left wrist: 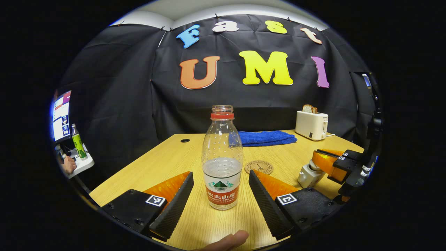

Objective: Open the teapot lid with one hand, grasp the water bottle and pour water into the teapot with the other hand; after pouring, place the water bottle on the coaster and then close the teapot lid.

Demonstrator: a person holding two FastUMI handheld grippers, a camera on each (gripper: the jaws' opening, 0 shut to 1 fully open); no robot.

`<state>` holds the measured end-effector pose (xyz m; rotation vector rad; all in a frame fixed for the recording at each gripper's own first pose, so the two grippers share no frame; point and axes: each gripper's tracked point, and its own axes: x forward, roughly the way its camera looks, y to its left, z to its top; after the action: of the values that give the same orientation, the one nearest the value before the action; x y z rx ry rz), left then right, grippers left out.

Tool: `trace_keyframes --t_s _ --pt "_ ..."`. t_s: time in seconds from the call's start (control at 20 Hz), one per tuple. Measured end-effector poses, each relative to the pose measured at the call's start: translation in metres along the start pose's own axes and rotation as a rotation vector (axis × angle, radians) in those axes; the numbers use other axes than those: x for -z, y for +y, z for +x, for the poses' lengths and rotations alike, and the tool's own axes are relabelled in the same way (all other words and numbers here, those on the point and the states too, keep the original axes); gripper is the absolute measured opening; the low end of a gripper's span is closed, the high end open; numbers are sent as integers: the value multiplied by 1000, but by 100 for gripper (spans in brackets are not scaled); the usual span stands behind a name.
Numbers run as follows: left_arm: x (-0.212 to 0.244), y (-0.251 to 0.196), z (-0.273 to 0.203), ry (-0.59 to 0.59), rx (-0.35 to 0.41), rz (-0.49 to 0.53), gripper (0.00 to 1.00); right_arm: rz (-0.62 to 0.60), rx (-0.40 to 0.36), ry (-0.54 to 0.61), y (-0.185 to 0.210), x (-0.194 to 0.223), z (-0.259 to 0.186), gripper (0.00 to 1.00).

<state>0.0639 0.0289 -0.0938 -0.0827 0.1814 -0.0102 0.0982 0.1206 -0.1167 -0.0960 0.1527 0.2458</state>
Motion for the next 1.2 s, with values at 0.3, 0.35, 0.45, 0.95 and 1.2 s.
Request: trace_keyframes --t_s 0.3,0.35,0.45,0.95,1.2 --pt "6 -5 6 1 24 -15 100 -72 30 -108 -13 -42 -24 0" --pt "5 -8 7 -7 31 -13 100 -73 33 -117 -15 -46 -28 0" --pt "-4 -6 11 -47 25 0 100 -65 24 -113 -16 -49 -33 0" --pt "-5 -5 43 -75 27 -21 89 -31 68 -110 -44 -57 -47 0" --pt "-5 -7 42 -79 11 22 80 -12 77 -90 -53 -51 -49 0"
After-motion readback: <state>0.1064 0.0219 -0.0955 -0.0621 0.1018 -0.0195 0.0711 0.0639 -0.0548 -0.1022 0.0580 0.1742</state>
